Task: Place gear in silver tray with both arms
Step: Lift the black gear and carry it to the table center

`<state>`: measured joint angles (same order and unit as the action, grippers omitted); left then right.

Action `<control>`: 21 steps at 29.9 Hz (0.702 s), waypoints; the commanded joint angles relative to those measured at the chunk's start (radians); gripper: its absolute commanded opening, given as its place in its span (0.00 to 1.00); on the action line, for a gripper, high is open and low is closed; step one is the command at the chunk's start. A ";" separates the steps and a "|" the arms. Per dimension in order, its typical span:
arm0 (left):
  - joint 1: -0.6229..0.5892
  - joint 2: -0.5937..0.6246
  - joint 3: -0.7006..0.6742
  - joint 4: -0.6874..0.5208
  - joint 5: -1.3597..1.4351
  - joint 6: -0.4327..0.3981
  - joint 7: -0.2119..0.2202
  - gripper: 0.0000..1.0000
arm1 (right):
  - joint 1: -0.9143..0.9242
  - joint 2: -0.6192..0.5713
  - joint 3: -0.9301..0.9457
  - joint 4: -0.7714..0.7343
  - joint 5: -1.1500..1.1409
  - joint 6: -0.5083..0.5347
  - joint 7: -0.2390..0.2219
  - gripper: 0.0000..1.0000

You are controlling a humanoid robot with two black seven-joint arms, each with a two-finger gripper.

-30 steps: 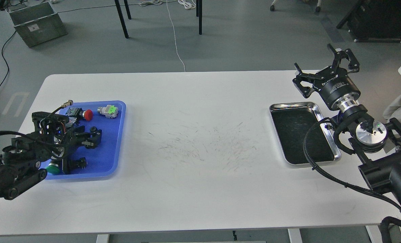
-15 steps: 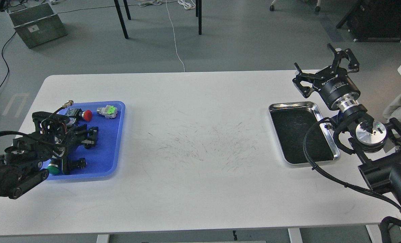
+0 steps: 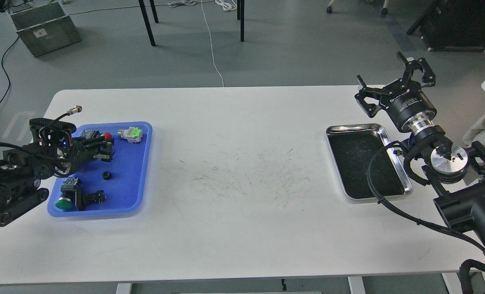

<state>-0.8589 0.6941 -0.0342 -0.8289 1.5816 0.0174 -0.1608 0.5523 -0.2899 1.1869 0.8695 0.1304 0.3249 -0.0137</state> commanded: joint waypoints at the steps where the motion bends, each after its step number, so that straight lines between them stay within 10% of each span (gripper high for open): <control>1: -0.110 0.106 -0.004 -0.169 0.001 -0.048 0.018 0.06 | 0.004 0.000 -0.003 -0.009 0.000 0.000 -0.002 0.99; 9: -0.290 0.151 -0.027 -0.452 -0.006 -0.126 0.151 0.06 | 0.006 -0.002 -0.010 -0.009 0.000 0.000 -0.002 0.99; 14: -0.267 -0.040 -0.066 -0.487 -0.008 -0.076 0.271 0.06 | 0.017 -0.012 -0.007 -0.009 0.000 -0.003 -0.005 0.99; 21: -0.207 -0.341 -0.066 -0.395 0.008 -0.036 0.296 0.06 | 0.015 -0.069 -0.010 -0.007 0.000 -0.003 -0.005 0.99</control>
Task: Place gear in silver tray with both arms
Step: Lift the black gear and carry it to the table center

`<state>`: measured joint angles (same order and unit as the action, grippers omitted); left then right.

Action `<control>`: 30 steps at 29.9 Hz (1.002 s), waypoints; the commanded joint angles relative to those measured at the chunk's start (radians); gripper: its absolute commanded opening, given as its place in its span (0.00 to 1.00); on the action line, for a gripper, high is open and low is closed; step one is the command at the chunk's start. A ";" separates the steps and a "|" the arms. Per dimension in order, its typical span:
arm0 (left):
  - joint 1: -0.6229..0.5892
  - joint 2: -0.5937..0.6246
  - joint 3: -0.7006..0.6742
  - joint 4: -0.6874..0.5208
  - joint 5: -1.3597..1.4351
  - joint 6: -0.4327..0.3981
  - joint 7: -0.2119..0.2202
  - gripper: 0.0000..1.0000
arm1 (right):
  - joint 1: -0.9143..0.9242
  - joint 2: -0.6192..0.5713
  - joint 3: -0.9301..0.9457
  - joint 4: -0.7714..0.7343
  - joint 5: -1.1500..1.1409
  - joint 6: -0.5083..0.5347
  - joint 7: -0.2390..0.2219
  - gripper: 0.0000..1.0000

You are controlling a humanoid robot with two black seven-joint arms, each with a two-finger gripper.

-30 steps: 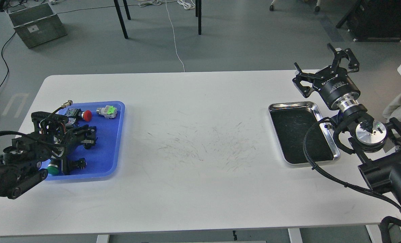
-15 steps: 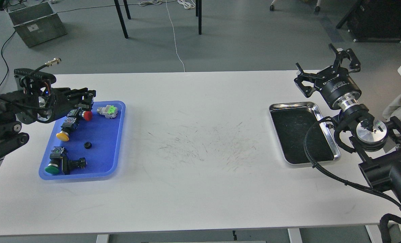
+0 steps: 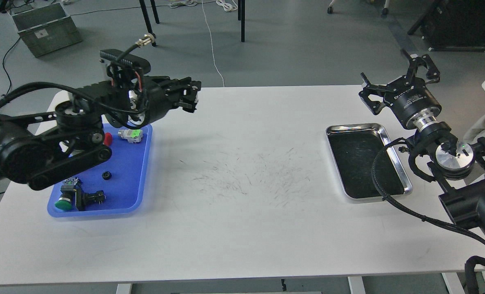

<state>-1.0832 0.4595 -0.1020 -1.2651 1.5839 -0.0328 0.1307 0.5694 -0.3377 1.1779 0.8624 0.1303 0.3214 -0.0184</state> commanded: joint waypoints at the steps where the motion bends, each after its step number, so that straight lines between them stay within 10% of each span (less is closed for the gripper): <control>1: 0.025 -0.142 0.002 0.062 0.005 0.016 0.006 0.06 | -0.002 -0.027 -0.001 0.000 0.000 0.001 0.000 0.99; 9: 0.104 -0.450 0.007 0.289 0.011 0.060 -0.005 0.06 | -0.014 -0.064 -0.009 -0.002 -0.001 -0.001 -0.003 0.99; 17: 0.192 -0.459 0.021 0.446 0.033 0.076 -0.017 0.06 | -0.014 -0.069 -0.014 -0.003 -0.011 -0.010 -0.006 0.99; 30: 0.282 -0.459 0.011 0.379 0.073 0.076 0.001 0.06 | -0.009 -0.064 -0.047 -0.023 -0.012 -0.008 -0.006 0.99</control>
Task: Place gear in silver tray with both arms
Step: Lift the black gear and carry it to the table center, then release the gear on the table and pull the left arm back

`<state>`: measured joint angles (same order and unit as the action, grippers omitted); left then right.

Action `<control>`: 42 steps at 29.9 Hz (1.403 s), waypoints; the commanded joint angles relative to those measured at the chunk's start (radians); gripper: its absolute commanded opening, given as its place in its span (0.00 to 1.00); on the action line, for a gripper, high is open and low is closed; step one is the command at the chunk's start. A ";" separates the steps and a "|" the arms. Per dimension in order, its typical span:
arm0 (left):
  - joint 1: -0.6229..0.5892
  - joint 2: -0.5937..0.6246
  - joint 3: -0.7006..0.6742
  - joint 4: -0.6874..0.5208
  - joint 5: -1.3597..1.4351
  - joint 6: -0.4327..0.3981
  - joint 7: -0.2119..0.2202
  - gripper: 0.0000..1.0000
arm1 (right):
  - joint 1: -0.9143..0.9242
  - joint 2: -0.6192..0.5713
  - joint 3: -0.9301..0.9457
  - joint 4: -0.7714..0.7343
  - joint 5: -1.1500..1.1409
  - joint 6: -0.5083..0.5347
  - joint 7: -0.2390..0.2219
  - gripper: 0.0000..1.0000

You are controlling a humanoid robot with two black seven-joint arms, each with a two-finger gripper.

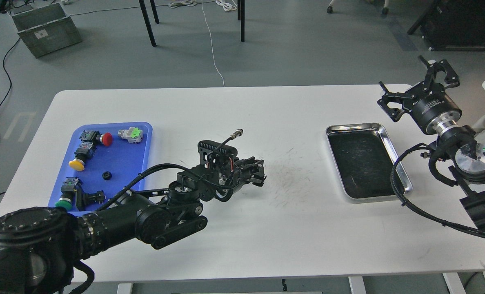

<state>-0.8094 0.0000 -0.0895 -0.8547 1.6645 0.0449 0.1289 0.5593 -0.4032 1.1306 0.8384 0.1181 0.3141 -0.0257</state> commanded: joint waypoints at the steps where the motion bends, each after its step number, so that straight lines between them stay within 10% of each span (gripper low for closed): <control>1: 0.010 0.000 -0.001 -0.040 -0.011 -0.002 0.003 0.06 | 0.001 0.003 -0.002 0.002 0.002 -0.001 0.003 0.99; 19: 0.056 0.000 0.000 -0.075 -0.011 0.000 -0.002 0.30 | -0.002 0.012 -0.002 0.001 0.002 0.000 0.007 0.99; 31: 0.036 0.000 -0.010 -0.158 -0.130 0.090 -0.006 0.97 | -0.002 0.012 -0.002 0.004 0.002 0.000 0.007 0.99; 42: 0.022 0.000 -0.363 -0.159 -0.294 0.115 -0.002 0.98 | 0.011 0.006 -0.023 0.010 -0.001 -0.001 0.001 0.99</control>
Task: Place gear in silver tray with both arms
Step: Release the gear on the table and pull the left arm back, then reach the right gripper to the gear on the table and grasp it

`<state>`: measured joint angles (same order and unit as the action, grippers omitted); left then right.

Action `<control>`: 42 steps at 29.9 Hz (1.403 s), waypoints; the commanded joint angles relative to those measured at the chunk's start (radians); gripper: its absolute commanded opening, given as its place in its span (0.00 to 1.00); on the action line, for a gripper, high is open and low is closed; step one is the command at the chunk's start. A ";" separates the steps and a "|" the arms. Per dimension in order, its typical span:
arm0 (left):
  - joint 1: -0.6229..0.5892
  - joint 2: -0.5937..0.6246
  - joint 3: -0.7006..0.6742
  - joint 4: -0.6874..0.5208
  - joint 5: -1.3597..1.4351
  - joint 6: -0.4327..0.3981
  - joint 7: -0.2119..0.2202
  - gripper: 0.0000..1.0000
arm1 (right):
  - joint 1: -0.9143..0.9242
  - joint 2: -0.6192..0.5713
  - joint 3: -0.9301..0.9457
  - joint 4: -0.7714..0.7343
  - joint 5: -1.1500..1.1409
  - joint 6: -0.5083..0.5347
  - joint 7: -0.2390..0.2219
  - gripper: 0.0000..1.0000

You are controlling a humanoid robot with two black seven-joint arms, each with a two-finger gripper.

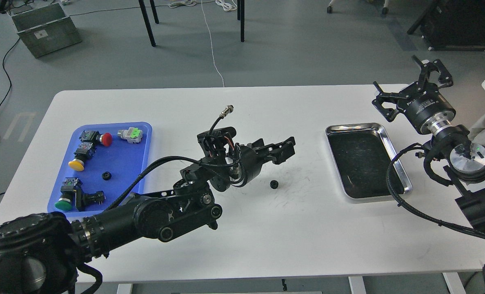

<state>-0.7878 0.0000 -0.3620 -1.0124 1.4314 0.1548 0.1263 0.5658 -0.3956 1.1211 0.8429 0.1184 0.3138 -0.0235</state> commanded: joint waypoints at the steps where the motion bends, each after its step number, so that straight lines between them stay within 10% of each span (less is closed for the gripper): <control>1: 0.001 0.000 -0.121 -0.003 -0.087 0.005 0.001 0.98 | 0.009 -0.002 -0.026 0.010 -0.002 -0.001 -0.001 0.99; 15: 0.058 0.253 -0.494 -0.015 -0.662 0.105 -0.028 0.98 | 0.256 -0.009 -0.377 0.088 -0.075 -0.064 -0.006 0.99; 37: 0.268 0.376 -0.673 0.017 -0.997 -0.147 -0.203 0.98 | 0.756 0.006 -1.274 0.427 -0.706 -0.102 -0.142 0.99; 42: 0.272 0.382 -0.667 0.135 -0.997 -0.326 -0.267 0.98 | 0.836 0.058 -1.409 0.432 -0.812 -0.091 -0.202 0.99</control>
<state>-0.5186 0.3789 -1.0324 -0.9402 0.4372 -0.0742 -0.1184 1.3615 -0.3582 -0.2227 1.2720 -0.6504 0.2190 -0.2033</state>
